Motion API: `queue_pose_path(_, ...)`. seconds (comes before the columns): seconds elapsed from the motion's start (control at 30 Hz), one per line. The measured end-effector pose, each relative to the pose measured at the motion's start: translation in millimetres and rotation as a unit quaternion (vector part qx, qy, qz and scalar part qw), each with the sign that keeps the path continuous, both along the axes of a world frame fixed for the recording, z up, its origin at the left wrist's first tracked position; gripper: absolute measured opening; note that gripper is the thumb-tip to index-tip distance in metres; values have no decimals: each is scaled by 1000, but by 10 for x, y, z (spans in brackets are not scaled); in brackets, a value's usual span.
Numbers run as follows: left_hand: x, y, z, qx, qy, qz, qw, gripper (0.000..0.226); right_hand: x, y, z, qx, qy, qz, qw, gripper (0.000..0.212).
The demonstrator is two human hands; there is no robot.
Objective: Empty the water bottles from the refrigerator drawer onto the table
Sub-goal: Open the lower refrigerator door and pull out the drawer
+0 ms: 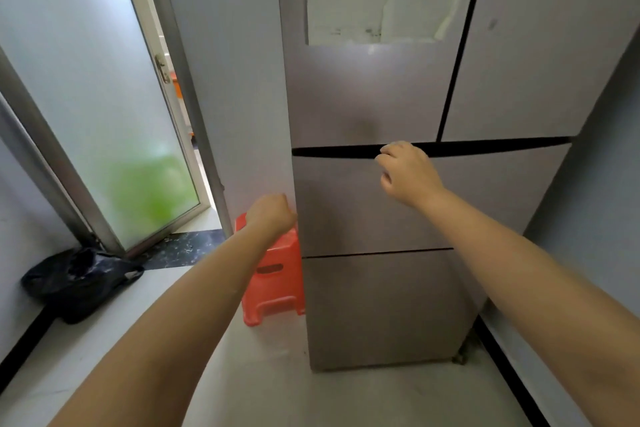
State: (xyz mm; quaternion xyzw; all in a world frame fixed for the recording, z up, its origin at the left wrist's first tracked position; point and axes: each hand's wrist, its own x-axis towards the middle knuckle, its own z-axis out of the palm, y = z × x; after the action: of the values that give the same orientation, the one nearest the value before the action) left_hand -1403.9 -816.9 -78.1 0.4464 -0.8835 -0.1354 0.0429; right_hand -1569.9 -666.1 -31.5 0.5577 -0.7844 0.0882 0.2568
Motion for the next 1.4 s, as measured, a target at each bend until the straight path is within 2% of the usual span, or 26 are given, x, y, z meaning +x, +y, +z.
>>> queue_pose_path(0.03,-141,-141,-9,21,23,11,999,40,-154,-161,18,8,38,10,999,23)
queue_pose_path(0.13,-545,-527,-66,90,100,34,990,51,-596,-670,59,37,136,33,989,51)
queue_pose_path(0.2,-703,-709,-108,130,143,23,981,62,-867,-925,73,16,199,75,977,61)
queue_pose_path(0.37,-990,-1076,-170,197,230,22,953,55,-1473,-1326,-67,-72,313,177,931,48)
queue_pose_path(0.57,-1087,-1033,-201,167,217,51,960,48,-1565,-1417,-121,-104,327,201,918,40)
queue_pose_path(0.73,-1035,-810,-163,122,210,69,968,53,-1430,-1334,-172,-82,218,189,954,39)
queue_pose_path(0.83,-772,-469,-180,113,199,48,972,51,-1188,-1030,-316,-15,63,192,979,40)
queue_pose_path(0.93,-377,41,-241,117,208,12,971,48,-813,-601,-430,-8,-107,193,975,45)
queue_pose_path(0.97,-235,221,-257,123,200,-3,972,48,-689,-449,-462,-11,-138,181,974,47)
queue_pose_path(1.07,169,698,-277,135,139,-48,980,48,-332,50,-478,-72,-182,160,967,55)
queue_pose_path(1.2,480,1149,-221,57,84,-65,993,38,-6,746,-435,-98,-242,117,958,39)
queue_pose_path(1.4,1,1705,24,-42,98,-139,985,31,2,1957,-338,-70,-288,107,949,65)
